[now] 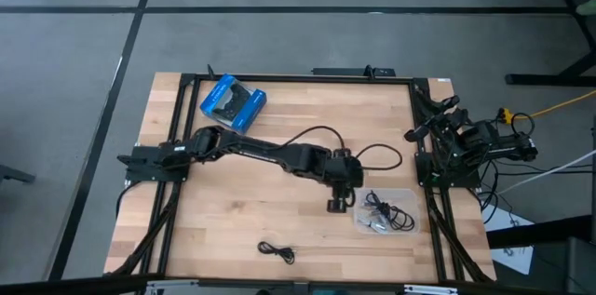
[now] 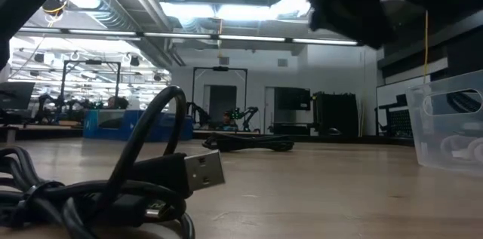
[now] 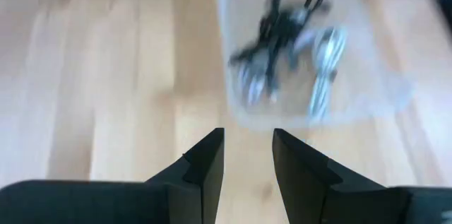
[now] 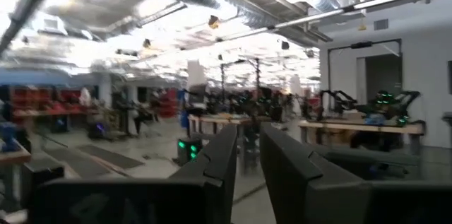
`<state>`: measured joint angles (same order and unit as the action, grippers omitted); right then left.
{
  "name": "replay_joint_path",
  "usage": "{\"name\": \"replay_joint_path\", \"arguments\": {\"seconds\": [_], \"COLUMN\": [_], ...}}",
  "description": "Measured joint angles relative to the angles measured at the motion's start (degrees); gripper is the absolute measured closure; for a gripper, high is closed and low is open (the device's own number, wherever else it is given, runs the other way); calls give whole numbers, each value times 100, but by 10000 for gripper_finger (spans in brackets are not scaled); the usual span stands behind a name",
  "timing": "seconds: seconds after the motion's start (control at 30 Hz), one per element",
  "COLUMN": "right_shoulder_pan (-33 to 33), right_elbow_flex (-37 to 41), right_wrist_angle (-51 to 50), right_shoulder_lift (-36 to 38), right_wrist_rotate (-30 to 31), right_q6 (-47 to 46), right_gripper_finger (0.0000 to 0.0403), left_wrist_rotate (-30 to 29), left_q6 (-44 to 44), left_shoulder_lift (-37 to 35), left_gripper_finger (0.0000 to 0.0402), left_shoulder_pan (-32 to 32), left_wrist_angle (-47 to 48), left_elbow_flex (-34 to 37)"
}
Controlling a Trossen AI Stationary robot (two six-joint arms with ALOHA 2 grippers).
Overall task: Pick and place USB-C Cables
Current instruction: Put the bottom black charger cable into the transparent container
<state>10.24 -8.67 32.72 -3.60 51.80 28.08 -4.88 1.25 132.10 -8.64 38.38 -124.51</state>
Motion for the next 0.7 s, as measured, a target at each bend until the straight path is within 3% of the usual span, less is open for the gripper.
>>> {"name": "replay_joint_path", "arguments": {"seconds": [0.33, 0.5, 0.6, 0.7], "right_shoulder_pan": [2, 2, 2, 2], "right_elbow_flex": [0, 0, 0, 0], "right_wrist_angle": [-136, -301, -386, -499], "right_shoulder_lift": [0, 0, 0, 0], "right_wrist_rotate": [-333, -342, -342, -342], "right_q6": [-496, -684, -686, -685], "right_gripper_finger": [334, 334, 334, 334], "left_wrist_rotate": [-690, -1522, -1438, -973], "left_q6": [507, 1149, 1266, 1275], "left_shoulder_lift": [-160, -164, -169, -156], "left_gripper_finger": [288, 288, 288, 288], "left_shoulder_pan": [151, 392, 545, 681], "left_wrist_angle": [2566, 3913, 4196, 4209], "left_elbow_flex": [-28, -26, 76, 233]}}
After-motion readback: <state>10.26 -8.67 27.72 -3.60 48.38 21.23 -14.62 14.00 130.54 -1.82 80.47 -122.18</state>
